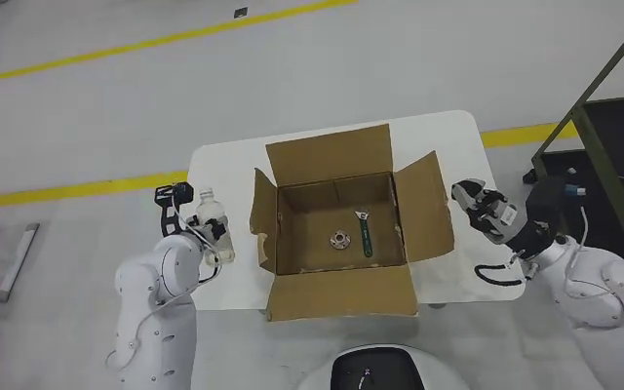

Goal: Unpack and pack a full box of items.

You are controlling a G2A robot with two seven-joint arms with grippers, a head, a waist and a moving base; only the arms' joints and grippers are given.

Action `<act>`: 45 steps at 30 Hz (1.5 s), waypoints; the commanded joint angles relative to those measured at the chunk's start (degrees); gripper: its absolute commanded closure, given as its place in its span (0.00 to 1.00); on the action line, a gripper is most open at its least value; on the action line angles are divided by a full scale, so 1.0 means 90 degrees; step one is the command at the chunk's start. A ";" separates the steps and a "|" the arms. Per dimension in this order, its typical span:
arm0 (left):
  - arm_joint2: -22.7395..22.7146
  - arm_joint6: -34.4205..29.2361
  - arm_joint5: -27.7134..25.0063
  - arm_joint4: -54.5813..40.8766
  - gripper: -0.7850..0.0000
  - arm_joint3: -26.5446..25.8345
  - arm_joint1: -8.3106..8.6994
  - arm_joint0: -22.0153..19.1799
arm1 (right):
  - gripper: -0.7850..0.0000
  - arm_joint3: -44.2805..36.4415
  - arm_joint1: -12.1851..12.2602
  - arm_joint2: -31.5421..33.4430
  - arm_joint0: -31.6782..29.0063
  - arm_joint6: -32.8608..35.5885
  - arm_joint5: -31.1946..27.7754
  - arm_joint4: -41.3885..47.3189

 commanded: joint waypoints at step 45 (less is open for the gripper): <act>0.1193 0.1475 -0.0561 0.2135 1.00 0.3395 -0.0009 -0.0516 | 1.00 0.0654 0.0038 -0.0105 0.0435 0.0448 -0.0516 0.0321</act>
